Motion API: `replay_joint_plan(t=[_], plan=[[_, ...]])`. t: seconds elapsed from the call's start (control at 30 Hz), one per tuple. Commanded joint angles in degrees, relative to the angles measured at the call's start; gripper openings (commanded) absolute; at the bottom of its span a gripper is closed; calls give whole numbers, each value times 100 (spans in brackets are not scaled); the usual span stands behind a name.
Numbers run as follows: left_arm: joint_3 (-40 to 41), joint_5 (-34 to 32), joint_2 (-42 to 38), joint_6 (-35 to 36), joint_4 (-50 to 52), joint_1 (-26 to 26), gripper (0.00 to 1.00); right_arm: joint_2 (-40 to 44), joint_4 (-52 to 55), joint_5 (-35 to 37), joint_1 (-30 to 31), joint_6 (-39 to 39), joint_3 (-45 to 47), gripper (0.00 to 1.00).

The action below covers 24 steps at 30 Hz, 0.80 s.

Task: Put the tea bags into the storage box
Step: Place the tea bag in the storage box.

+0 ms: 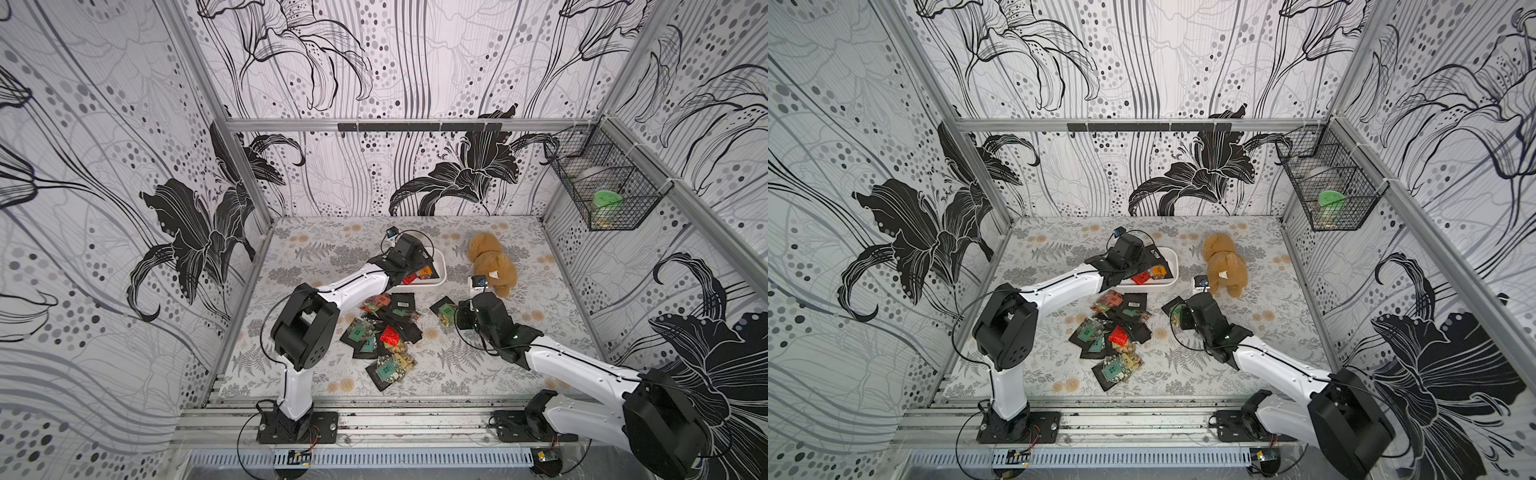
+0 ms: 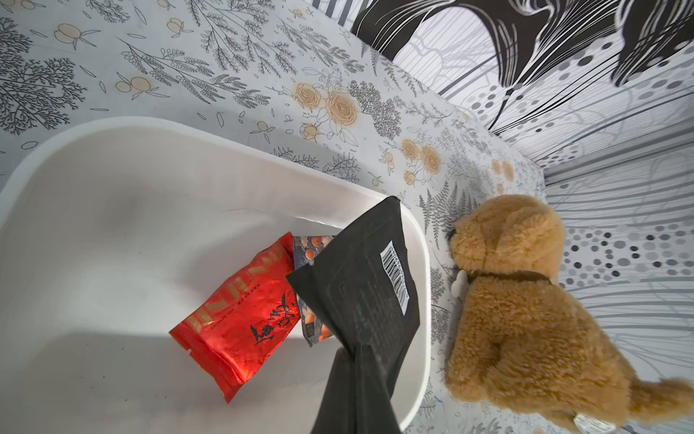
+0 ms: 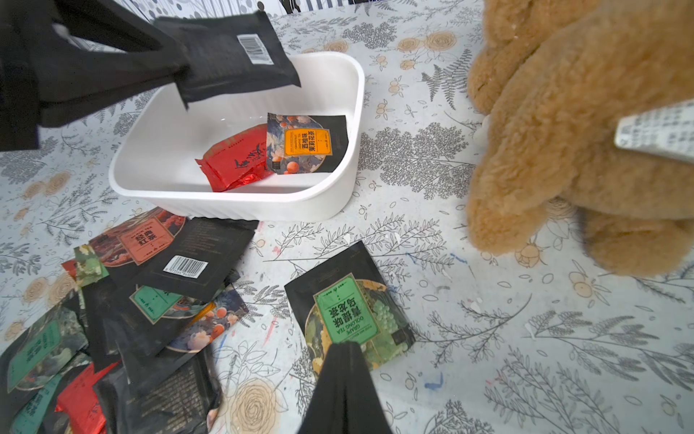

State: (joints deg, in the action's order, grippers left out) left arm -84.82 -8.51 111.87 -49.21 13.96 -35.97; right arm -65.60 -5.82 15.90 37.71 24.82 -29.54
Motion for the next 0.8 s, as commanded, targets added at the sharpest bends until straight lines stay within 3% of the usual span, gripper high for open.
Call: replay_joint_plan(t=[0.0,0.07,0.17,0.3,0.4,0.5,0.6,0.77], plan=[[-260,-170,143,328,217,87,0,38,-121,-26,-6,-31,97,7],[-273,-160,166,446,276,144,7,38,-147,-60,-9,-60,94,8],[-294,-399,109,703,477,153,41,100,-199,-102,-5,-117,140,11],[-204,-970,-185,951,776,148,64,259,-284,-210,-10,-186,211,13],[-102,-1623,-565,1030,1106,125,69,370,-360,-231,-9,-206,295,14],[398,-1830,-1160,1100,1087,50,70,372,-420,-375,-4,-241,308,15],[1116,-1327,-1810,1045,898,9,70,330,-583,-726,-9,-317,325,16],[2614,-471,-2960,565,538,-94,70,194,-1288,-2324,52,-605,426,21]])
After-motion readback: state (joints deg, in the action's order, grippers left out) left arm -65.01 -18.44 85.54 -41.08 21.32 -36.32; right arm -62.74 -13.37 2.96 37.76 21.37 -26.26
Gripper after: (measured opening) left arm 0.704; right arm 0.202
